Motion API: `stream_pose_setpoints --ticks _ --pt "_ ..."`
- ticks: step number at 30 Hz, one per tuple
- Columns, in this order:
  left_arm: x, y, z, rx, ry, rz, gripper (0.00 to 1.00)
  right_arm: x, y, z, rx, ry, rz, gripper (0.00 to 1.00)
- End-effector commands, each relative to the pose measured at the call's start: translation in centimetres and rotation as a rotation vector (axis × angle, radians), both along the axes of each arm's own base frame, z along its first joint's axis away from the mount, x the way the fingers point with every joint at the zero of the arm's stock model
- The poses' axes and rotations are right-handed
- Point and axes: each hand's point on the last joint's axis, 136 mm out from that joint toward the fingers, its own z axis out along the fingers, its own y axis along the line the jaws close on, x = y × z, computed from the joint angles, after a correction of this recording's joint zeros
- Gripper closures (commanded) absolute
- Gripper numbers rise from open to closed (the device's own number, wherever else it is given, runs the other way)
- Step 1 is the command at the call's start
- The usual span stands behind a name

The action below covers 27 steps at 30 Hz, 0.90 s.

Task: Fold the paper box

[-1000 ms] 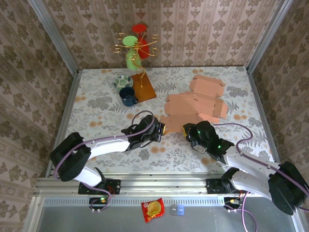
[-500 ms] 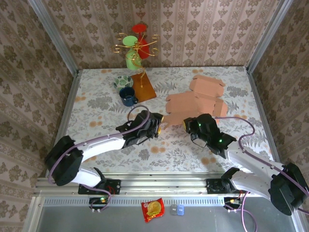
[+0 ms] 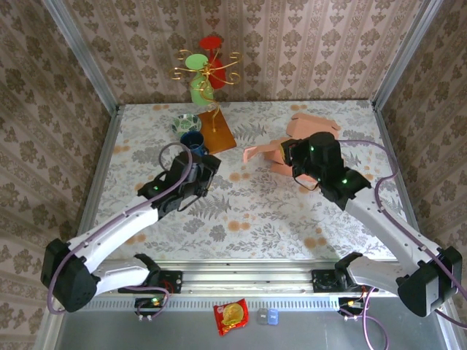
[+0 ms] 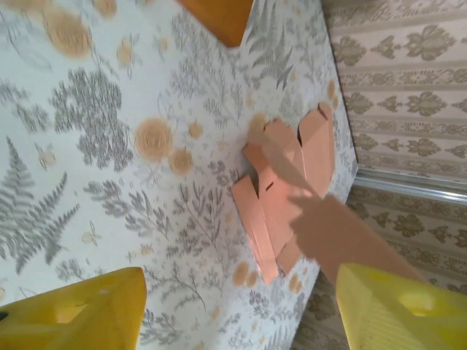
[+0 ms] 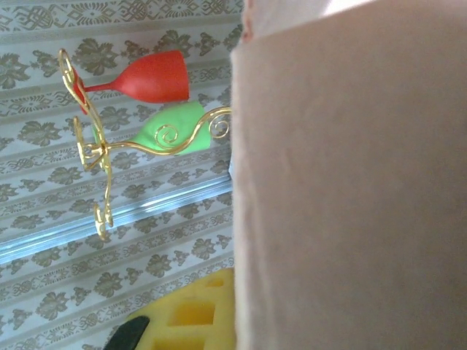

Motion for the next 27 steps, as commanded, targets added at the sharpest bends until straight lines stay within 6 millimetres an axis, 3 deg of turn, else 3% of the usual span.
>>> stream_pose_setpoints --ticks 1,4,8,12,19,24,27 --pt "-0.1 2.4 0.8 0.114 -0.026 -0.021 0.33 -1.6 -0.3 1.4 -0.021 0.071 0.011 1.0" --pt "0.1 3.3 1.1 0.139 -0.029 -0.029 0.36 -3.1 -0.6 3.3 -0.024 0.103 -0.001 1.0" --pt "0.5 3.5 1.4 0.17 -0.02 -0.08 0.38 -4.3 -0.2 3.1 0.009 0.209 -0.013 1.0" --pt "1.2 2.7 2.2 0.179 -0.033 -0.154 0.4 -3.3 0.9 0.8 0.041 0.29 -0.022 1.0" --pt "2.6 -0.3 6.7 0.202 -0.144 -0.313 0.4 0.9 3.4 -4.0 0.096 0.305 0.0 1.0" --pt "2.8 -3.1 8.7 0.197 -0.18 -0.4 0.41 2.0 4.1 -6.3 0.106 0.339 0.008 1.0" --pt "2.8 -5.1 8.7 0.162 -0.173 -0.432 0.41 2.5 4.7 -7.7 0.107 0.364 0.017 1.0"
